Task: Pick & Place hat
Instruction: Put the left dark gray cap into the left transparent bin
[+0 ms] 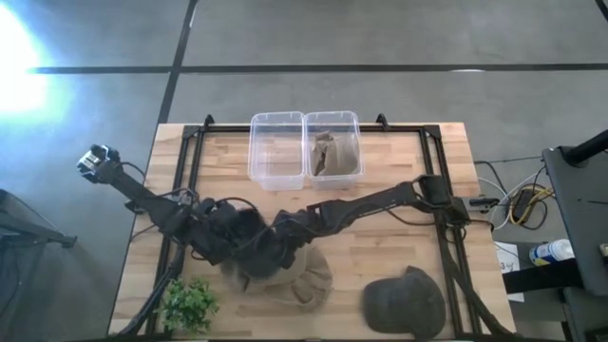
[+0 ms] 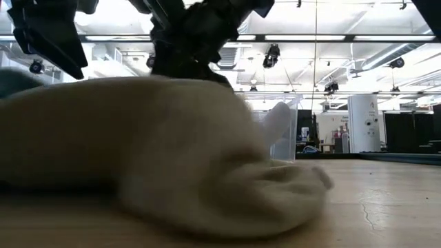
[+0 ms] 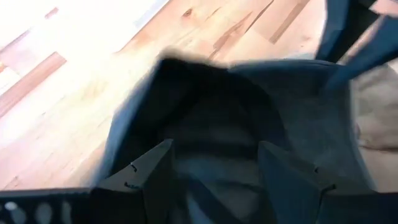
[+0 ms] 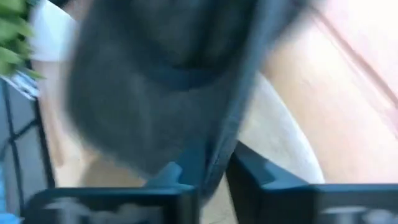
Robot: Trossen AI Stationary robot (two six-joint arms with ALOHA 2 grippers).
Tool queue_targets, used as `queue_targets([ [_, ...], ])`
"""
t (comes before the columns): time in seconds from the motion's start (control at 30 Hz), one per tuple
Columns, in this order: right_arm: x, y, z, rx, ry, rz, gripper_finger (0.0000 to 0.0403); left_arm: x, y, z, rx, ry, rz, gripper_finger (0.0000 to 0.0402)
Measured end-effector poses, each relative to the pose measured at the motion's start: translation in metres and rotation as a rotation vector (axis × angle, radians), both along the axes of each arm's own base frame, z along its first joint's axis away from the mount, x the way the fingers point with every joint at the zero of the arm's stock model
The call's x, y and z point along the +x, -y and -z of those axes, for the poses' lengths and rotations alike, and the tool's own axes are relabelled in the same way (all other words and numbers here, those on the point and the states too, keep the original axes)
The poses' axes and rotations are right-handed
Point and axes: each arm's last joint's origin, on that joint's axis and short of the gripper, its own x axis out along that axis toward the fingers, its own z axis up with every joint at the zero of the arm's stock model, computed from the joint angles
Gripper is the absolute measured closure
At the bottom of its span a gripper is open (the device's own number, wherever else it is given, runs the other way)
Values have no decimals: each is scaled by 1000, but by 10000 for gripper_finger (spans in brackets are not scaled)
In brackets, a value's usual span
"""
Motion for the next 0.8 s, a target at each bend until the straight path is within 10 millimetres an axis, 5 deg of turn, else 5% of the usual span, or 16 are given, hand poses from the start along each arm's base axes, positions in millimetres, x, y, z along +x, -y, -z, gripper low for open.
queue_targets([
  [0.17,-10,5,-15,-21,-32,-34,387,3,2,-16,-26,45,8,177],
  [0.37,-25,24,-66,1,72,16,388,9,5,-69,-23,190,90,177],
  [0.6,-49,57,-123,-96,229,284,389,6,4,-124,121,342,162,177],
  [0.8,-71,72,-159,-277,342,519,389,3,-2,-145,256,424,95,177],
])
